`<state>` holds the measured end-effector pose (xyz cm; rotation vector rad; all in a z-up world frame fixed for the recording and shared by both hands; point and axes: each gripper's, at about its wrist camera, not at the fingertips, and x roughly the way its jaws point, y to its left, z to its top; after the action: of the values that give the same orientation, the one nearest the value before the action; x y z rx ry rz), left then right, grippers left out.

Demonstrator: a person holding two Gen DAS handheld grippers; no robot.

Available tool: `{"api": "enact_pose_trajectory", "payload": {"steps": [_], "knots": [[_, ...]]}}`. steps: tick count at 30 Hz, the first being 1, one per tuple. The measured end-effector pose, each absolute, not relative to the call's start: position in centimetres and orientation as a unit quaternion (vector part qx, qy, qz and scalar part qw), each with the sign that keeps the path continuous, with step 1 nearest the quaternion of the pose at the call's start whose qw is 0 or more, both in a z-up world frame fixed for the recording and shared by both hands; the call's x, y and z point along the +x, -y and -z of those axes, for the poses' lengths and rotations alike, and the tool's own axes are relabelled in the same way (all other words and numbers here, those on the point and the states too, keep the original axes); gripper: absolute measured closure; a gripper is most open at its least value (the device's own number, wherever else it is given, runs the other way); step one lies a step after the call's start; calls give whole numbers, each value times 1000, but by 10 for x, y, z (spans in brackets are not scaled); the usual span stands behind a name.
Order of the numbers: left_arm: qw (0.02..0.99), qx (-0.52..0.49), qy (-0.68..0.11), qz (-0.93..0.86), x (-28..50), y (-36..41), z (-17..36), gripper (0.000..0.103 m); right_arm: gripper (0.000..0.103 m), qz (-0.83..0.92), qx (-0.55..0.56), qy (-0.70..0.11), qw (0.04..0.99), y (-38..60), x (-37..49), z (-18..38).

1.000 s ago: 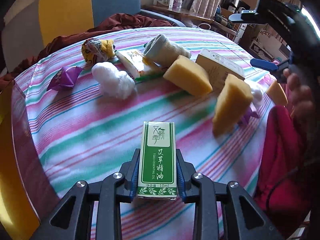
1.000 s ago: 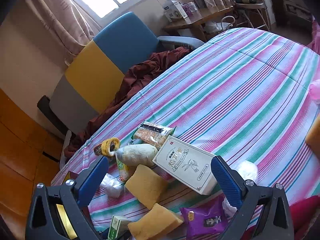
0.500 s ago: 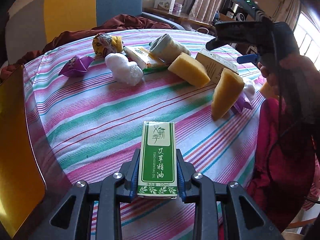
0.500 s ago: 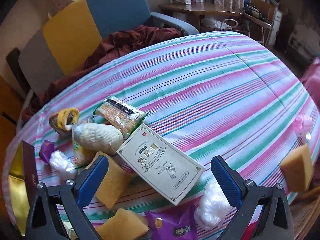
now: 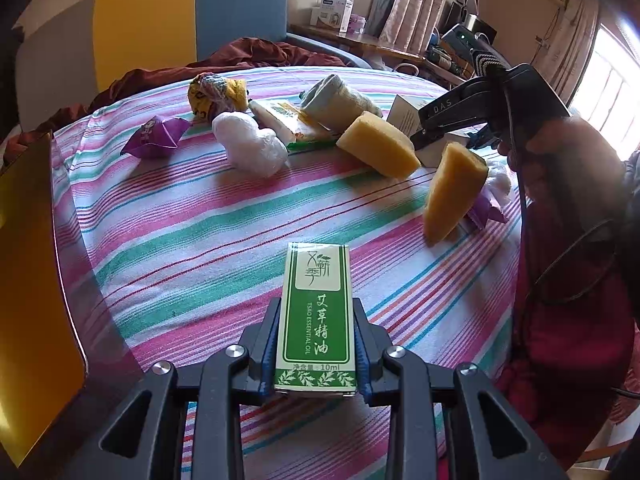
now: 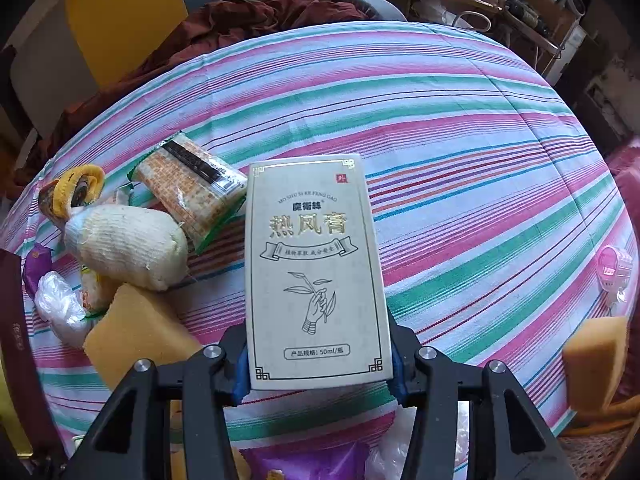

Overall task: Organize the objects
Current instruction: 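Carry the green box to the gold tray and open the left tool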

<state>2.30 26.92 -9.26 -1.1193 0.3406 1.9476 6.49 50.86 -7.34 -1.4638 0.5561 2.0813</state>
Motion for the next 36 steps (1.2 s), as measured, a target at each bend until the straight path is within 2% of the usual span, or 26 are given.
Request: {"api": "enact_pose_trajectory", "payload": {"steps": [12, 16, 20, 29, 36], "knots": [[423, -402, -79, -808, 23, -228, 27, 73, 51, -770, -539, -197, 277, -516, 77, 78], [378, -398, -31, -835, -6, -174, 2, 73, 51, -770, -539, -195, 280, -516, 81, 75], [289, -404, 10, -868, -54, -105, -10, 73, 51, -770, -540, -189, 282, -514, 81, 74], [109, -472, 50, -873, -169, -16, 42, 73, 51, -771, -541, -183, 282, -515, 87, 74], [67, -489, 36, -869, -198, -10, 70, 73, 51, -772, -544, -171, 280, -507, 72, 72]]}}
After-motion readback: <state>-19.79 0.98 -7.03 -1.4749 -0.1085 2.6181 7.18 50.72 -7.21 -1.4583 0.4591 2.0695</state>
